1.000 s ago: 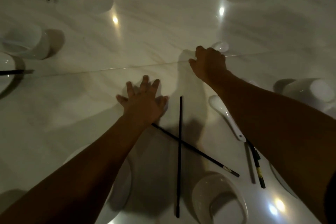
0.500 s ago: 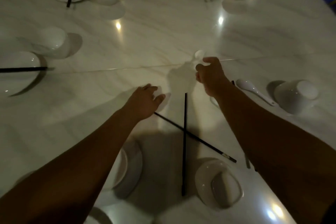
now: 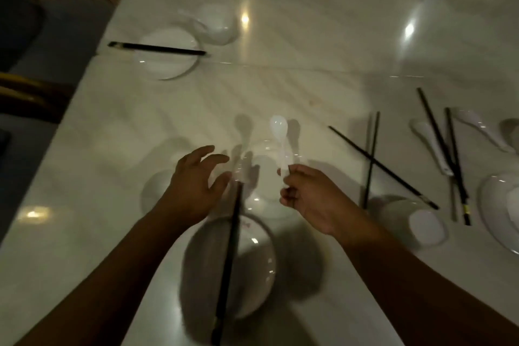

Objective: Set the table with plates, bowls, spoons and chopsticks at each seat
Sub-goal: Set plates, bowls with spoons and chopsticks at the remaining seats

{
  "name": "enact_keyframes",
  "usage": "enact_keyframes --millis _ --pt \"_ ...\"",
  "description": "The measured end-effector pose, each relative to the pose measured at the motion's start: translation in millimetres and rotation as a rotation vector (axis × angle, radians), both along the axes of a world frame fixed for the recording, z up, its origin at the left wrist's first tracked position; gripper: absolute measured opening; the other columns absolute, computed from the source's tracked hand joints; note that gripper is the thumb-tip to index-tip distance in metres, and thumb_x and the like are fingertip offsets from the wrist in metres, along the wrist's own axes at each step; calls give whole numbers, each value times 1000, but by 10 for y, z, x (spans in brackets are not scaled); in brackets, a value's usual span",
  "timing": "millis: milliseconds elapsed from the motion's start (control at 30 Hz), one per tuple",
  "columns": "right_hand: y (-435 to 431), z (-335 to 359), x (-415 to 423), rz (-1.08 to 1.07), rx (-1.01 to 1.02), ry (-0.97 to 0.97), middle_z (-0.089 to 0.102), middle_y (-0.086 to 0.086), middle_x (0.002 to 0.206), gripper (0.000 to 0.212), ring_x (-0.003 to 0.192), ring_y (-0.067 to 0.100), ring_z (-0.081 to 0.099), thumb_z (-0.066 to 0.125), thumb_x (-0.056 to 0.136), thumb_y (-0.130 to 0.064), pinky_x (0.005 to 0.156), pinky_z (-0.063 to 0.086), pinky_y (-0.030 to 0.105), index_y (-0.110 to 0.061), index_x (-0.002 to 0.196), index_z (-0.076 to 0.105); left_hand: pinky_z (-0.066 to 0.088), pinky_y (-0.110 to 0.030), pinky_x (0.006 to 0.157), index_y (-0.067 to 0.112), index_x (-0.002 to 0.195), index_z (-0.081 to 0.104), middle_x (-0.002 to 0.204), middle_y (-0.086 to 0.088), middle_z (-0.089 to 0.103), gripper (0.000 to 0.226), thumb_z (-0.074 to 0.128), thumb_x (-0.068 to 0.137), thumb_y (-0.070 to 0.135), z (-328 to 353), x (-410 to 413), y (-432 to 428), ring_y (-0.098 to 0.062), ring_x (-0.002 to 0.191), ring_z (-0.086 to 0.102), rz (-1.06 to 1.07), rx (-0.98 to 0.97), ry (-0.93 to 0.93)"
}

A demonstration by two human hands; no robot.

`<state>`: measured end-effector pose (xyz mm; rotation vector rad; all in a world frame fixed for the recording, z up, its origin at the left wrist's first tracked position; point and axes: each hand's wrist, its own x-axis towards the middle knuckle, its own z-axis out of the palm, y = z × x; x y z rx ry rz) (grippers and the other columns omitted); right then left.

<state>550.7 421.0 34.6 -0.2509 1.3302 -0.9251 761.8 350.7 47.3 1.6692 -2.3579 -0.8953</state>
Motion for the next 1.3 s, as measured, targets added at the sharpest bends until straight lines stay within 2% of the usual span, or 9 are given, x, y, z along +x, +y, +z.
enact_keyframes --millis 267,567,633,733,833,967,1033,1167,1300 --pt "294 82 1488 308 -74 97 63 -1 75 10 72 12 61 58 92 -12 69 52 24 -15 90 67 35 -46 106 13 125 54 135 -16 43 32 50 93 12 -143 1420 172 -36 121 45 270 -74 57" --pt "138 -3 2128 235 10 -26 57 4 75 6 61 11 51 57 91 -7 59 47 25 -7 91 63 19 -41 117 12 141 40 148 -11 39 47 41 95 23 -697 1896 262 -29 142 24 -81 74 -214" --pt "135 -9 2213 180 37 -39 56 6 76 6 60 12 48 55 92 -5 57 45 24 -4 92 62 17 -44 117 8 134 48 147 -15 39 50 41 89 28 -757 1947 318 -31 142 25 -104 65 -273" --pt "145 -28 2287 134 63 -27 54 7 76 10 60 12 45 54 93 -5 56 45 24 -2 98 61 37 -56 104 -2 103 68 123 -23 61 45 42 78 25 -805 1980 371 -42 125 49 -208 19 -309" --pt "147 -39 2308 94 70 -14 54 7 78 13 61 12 45 54 93 -6 57 44 24 -1 103 61 45 -59 89 -8 102 67 105 -23 69 50 40 75 25 -762 1990 380 -45 106 61 -244 52 -266" --pt "171 -47 2304 102 76 37 57 5 81 11 65 12 49 57 92 -13 59 45 25 -7 100 61 29 -49 111 1 124 58 129 -21 57 57 34 84 35 -695 2056 314 -40 128 46 -130 95 -127" --pt "218 -37 2282 129 99 94 61 5 86 12 71 14 53 59 91 -20 63 48 26 -12 99 63 39 -47 106 7 124 59 126 -15 59 61 33 81 42 -631 2069 244 -33 122 51 -25 160 11" --pt "382 31 2090 113 90 154 65 4 90 13 73 16 56 59 91 -27 61 47 24 -16 96 65 46 -41 99 16 116 61 117 1 61 33 51 86 25 -451 1921 123 -18 112 57 53 183 106" --pt "581 122 1755 31 20 230 65 2 85 15 68 15 55 60 90 -28 57 44 24 -14 95 65 43 -40 102 22 118 59 127 -6 57 31 58 87 20 -193 1591 109 -24 116 55 84 47 198"
